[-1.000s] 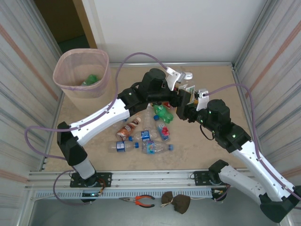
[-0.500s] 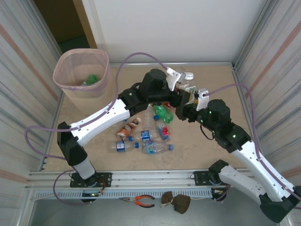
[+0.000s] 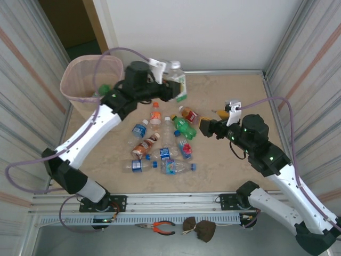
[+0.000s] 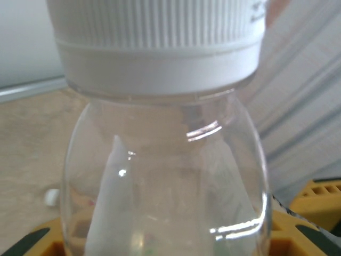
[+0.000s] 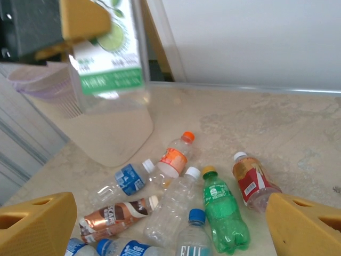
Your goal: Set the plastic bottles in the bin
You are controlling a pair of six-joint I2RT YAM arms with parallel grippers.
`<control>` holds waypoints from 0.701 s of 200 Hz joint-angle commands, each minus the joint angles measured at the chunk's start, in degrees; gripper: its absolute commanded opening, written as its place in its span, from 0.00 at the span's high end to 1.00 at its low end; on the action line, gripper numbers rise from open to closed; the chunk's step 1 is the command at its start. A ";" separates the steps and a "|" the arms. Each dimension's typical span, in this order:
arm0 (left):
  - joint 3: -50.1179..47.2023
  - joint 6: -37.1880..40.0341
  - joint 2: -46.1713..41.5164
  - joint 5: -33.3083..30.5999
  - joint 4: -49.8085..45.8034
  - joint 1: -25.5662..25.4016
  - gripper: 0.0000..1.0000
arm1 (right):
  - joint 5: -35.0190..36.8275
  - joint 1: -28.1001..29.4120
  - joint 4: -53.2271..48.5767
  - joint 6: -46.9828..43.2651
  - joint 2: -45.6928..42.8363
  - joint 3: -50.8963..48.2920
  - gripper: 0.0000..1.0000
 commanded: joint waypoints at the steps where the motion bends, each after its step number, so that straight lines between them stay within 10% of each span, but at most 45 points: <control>1: -1.25 -1.07 -5.20 1.34 -0.61 6.24 0.60 | 1.79 -0.11 -0.25 -1.13 -0.41 2.46 0.09; 140: -0.95 -24.73 -6.18 -13.75 -3.08 37.35 0.65 | 3.08 -0.04 -1.49 0.22 1.38 4.69 0.11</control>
